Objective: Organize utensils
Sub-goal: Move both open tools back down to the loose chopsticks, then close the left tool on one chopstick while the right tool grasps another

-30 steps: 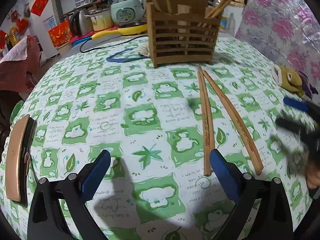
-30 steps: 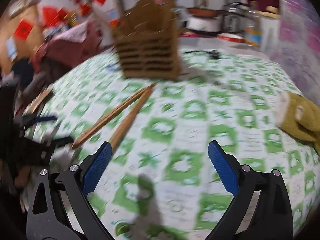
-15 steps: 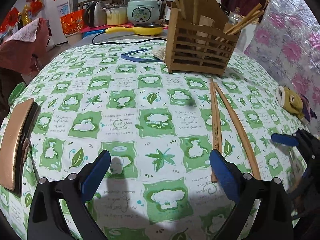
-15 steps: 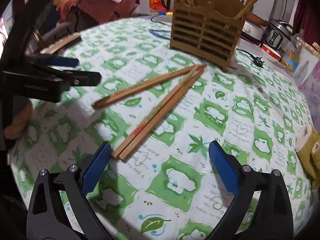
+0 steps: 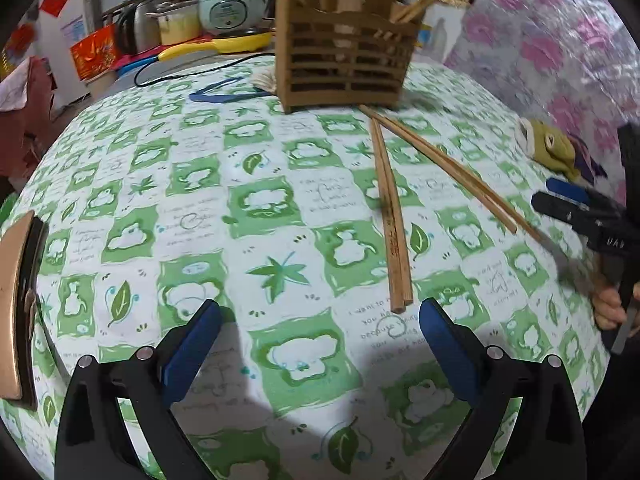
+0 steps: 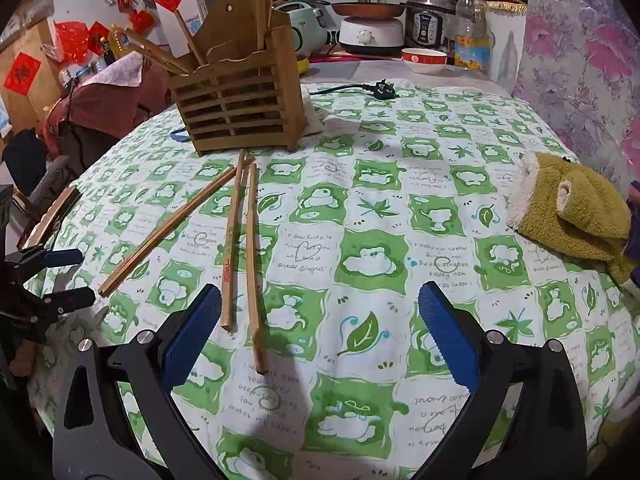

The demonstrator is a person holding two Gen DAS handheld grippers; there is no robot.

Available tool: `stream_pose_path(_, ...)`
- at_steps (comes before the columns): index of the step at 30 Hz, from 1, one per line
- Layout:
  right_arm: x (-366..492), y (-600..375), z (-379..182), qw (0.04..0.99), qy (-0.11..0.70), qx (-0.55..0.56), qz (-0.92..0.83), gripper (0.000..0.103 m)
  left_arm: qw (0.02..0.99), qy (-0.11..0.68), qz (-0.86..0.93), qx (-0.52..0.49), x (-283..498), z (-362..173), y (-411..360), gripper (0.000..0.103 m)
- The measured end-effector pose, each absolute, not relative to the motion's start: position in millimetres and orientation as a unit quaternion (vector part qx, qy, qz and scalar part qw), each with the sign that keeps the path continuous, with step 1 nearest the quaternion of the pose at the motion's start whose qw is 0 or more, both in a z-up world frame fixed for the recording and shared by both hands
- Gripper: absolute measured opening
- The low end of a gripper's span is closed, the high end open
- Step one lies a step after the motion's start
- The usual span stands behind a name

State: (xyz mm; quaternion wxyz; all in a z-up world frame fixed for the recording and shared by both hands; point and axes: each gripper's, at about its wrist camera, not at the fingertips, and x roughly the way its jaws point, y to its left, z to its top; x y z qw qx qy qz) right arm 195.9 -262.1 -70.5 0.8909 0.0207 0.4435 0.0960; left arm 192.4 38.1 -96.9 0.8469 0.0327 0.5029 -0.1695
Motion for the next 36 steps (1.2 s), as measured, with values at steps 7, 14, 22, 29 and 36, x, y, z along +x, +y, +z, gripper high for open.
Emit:
stream_pose_path(7, 198.2, -269.2, -72.1, 0.886, 0.45, 0.046, 0.095, 0.096, 0.848, 0.507, -0.141, 0.071, 194.2, -101.1, 31.9, 0.097)
stream_pose_path(14, 198.0, -271.4, -72.1, 0.888, 0.448, 0.05, 0.092, 0.096, 0.861, 0.502, -0.069, 0.038, 203.7, -99.1, 59.3, 0.097)
stream_pose_path(22, 194.1, -263.2, -67.8, 0.896, 0.434, 0.026, 0.095, 0.095, 0.858, 0.485, -0.138, 0.1, 194.6, -96.4, 24.7, 0.082)
stream_pose_path(29, 193.8, -262.9, -66.5, 0.897, 0.431, 0.025, 0.096, 0.092, 0.86, 0.484, -0.15, 0.058, 205.5, -97.0, 29.6, 0.044)
stream_pose_path(36, 194.4, -260.4, -69.1, 0.891, 0.439, 0.026, 0.113, 0.057, 0.867, 0.473, -0.16, 0.011, 203.6, -91.2, 40.7, 0.006)
